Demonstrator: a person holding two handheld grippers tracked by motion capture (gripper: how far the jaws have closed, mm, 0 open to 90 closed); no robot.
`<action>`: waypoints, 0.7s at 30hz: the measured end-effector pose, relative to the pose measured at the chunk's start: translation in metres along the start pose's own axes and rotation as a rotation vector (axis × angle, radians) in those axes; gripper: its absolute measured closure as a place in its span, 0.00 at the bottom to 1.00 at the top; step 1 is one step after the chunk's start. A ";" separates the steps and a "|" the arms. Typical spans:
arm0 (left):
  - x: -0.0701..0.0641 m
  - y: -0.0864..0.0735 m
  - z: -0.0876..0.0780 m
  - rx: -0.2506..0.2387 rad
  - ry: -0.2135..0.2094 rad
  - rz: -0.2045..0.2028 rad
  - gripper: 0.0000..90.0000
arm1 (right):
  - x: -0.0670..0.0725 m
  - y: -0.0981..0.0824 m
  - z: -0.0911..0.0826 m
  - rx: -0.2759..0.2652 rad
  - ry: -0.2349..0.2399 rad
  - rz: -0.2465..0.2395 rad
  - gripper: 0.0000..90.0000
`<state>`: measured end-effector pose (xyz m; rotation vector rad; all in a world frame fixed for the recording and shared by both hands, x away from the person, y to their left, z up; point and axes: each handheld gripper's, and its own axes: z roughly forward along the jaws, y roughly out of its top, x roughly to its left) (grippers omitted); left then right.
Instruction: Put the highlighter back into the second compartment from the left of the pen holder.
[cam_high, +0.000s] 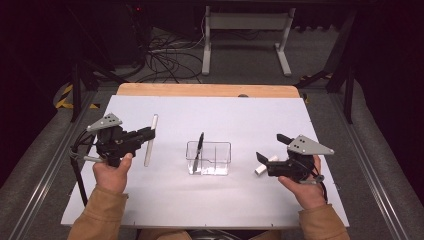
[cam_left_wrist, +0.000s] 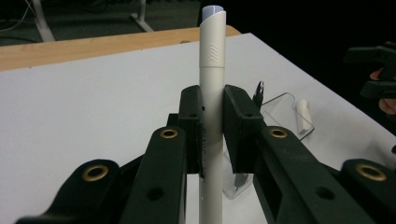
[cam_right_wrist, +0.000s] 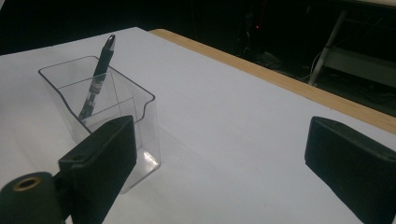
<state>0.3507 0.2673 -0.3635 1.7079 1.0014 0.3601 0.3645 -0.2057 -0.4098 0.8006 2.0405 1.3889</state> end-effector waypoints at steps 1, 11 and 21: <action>-0.001 0.001 0.000 -0.008 -0.002 0.005 0.87 | 0.000 0.000 0.000 0.001 -0.001 -0.001 0.10; -0.017 0.012 0.002 -0.029 -0.017 0.066 0.87 | 0.000 0.000 0.000 0.004 0.001 -0.005 0.10; -0.040 0.029 0.018 -0.031 -0.053 0.117 0.87 | 0.001 0.000 -0.001 0.001 -0.001 -0.001 0.10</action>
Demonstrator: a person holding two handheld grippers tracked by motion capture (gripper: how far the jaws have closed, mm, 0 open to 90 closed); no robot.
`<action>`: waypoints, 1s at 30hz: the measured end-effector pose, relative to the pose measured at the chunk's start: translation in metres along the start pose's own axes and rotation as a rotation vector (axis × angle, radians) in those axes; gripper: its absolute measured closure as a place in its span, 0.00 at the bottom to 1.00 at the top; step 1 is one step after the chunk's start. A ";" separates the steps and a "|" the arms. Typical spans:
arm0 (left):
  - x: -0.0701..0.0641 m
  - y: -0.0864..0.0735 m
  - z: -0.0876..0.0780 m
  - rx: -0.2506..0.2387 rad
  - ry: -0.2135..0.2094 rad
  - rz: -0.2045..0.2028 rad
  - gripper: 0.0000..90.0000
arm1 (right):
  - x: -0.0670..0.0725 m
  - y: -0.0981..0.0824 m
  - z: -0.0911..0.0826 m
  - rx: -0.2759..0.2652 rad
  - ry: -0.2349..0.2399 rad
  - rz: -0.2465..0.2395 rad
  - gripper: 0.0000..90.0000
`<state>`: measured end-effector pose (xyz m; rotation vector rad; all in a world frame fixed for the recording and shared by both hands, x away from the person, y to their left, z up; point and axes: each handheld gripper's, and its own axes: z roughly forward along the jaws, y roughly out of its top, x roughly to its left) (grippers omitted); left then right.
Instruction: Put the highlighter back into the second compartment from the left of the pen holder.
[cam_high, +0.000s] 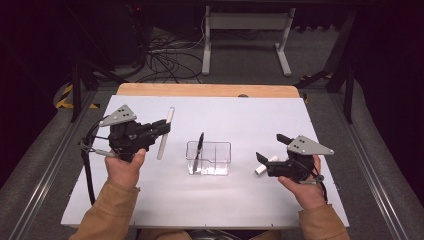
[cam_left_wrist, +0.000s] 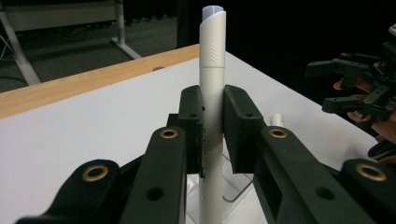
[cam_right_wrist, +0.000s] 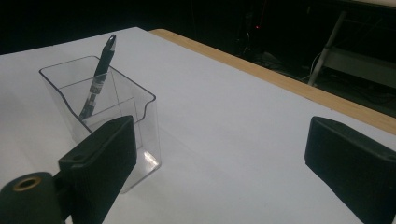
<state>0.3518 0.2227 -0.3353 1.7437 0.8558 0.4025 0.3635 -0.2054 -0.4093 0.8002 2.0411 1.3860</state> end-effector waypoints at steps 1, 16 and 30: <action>-0.002 0.001 0.003 -0.001 -0.001 0.004 0.87 | 0.000 0.000 0.000 -0.001 -0.001 0.000 0.10; -0.028 0.019 0.040 0.025 -0.095 0.045 0.87 | -0.001 -0.001 0.001 0.003 -0.001 0.000 0.10; -0.045 0.022 0.072 0.046 -0.131 0.072 0.87 | -0.002 -0.001 0.000 0.001 0.001 0.001 0.10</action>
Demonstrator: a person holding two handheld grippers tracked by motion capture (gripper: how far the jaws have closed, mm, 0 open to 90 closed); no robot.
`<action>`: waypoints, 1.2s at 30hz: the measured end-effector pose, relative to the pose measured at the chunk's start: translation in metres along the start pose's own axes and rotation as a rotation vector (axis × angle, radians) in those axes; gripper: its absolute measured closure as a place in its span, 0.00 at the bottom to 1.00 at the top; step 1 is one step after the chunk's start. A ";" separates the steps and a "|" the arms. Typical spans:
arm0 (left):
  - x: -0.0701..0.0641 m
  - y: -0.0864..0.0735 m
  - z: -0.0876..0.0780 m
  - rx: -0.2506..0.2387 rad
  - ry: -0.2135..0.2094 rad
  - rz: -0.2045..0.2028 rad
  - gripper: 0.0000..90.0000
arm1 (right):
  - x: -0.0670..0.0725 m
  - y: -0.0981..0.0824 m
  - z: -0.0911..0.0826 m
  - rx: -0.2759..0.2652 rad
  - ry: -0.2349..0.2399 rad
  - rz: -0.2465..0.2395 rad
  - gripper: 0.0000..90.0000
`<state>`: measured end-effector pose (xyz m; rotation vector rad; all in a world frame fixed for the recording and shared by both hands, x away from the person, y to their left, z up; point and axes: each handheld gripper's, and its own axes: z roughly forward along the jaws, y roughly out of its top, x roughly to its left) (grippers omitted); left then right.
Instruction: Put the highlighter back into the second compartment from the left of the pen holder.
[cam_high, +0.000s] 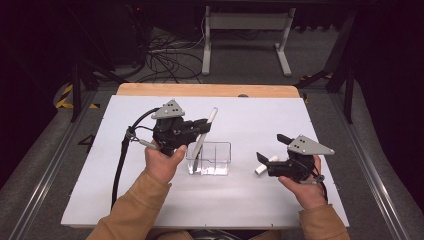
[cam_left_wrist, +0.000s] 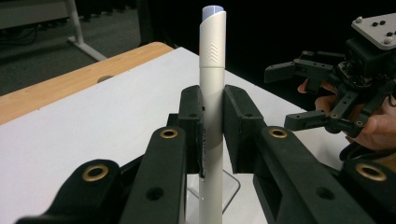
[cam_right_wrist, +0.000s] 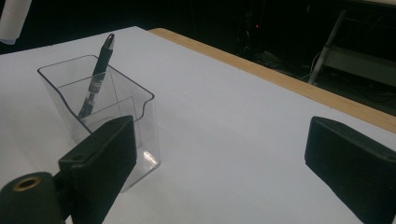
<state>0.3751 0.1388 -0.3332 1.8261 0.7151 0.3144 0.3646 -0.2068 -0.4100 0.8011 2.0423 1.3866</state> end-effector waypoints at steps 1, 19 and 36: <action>-0.001 0.000 0.003 0.000 -0.005 -0.007 0.87 | 0.000 0.000 0.000 0.000 0.000 0.000 0.10; -0.004 0.000 0.036 0.006 -0.011 -0.002 0.87 | -0.001 0.000 0.000 0.000 -0.001 0.002 0.10; -0.001 -0.009 0.050 0.004 0.026 0.040 0.87 | -0.001 0.000 -0.001 -0.002 -0.001 0.001 0.10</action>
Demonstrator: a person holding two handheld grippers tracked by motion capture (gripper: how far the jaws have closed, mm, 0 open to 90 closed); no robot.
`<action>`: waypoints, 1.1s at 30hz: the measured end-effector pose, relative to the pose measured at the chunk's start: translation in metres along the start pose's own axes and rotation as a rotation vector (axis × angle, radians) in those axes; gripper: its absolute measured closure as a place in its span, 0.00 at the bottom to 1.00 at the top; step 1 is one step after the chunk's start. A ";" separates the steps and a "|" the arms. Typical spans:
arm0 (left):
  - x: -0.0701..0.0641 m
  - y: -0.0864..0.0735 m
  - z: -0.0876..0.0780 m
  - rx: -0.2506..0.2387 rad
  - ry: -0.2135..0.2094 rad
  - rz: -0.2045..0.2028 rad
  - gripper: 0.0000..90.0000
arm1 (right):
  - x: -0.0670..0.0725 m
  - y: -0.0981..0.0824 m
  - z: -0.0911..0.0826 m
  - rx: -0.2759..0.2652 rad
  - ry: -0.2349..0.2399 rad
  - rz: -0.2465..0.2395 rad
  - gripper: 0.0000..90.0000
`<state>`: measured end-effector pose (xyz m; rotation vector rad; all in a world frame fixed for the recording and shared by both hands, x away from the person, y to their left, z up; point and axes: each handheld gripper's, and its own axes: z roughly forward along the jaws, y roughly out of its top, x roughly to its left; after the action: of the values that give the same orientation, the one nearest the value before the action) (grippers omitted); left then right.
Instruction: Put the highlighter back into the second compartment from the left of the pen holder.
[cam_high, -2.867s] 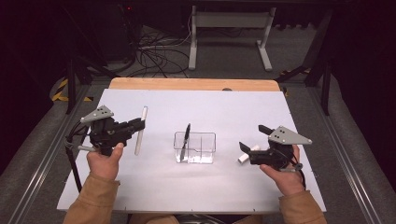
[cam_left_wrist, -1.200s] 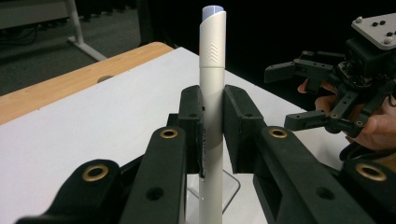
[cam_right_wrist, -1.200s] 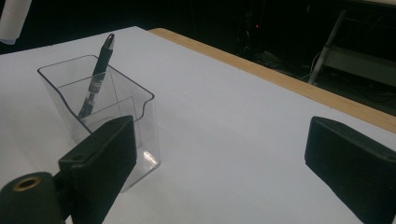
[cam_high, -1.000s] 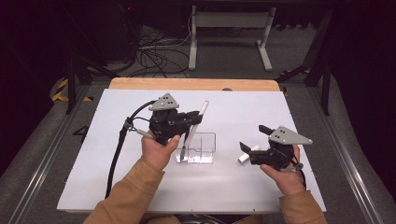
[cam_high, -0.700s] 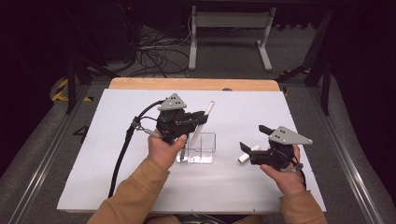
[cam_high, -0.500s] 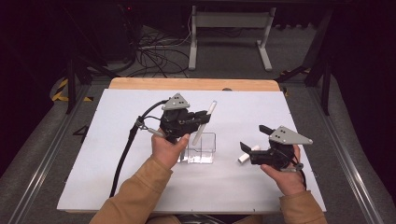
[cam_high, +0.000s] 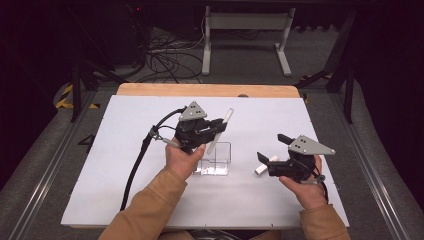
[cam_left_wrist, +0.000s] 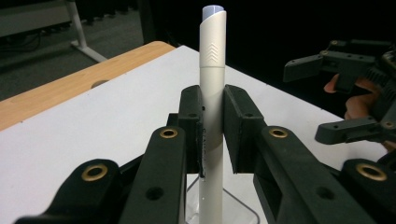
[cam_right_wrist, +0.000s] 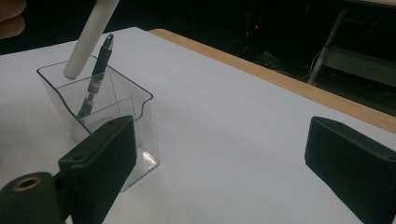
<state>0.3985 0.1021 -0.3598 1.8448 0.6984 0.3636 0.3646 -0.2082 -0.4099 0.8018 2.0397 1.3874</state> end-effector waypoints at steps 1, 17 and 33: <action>0.001 -0.001 0.001 0.003 0.001 0.005 0.87 | 0.000 0.000 0.000 0.000 0.000 0.000 0.10; 0.007 -0.023 0.005 0.021 -0.011 -0.025 0.87 | 0.001 0.000 0.001 0.002 0.003 -0.001 0.10; 0.007 -0.038 0.006 0.043 -0.034 -0.009 0.87 | 0.001 0.000 0.002 0.008 0.007 -0.001 0.10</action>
<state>0.3961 0.1115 -0.3973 1.8832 0.6957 0.3126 0.3652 -0.2058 -0.4112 0.8001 2.0514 1.3844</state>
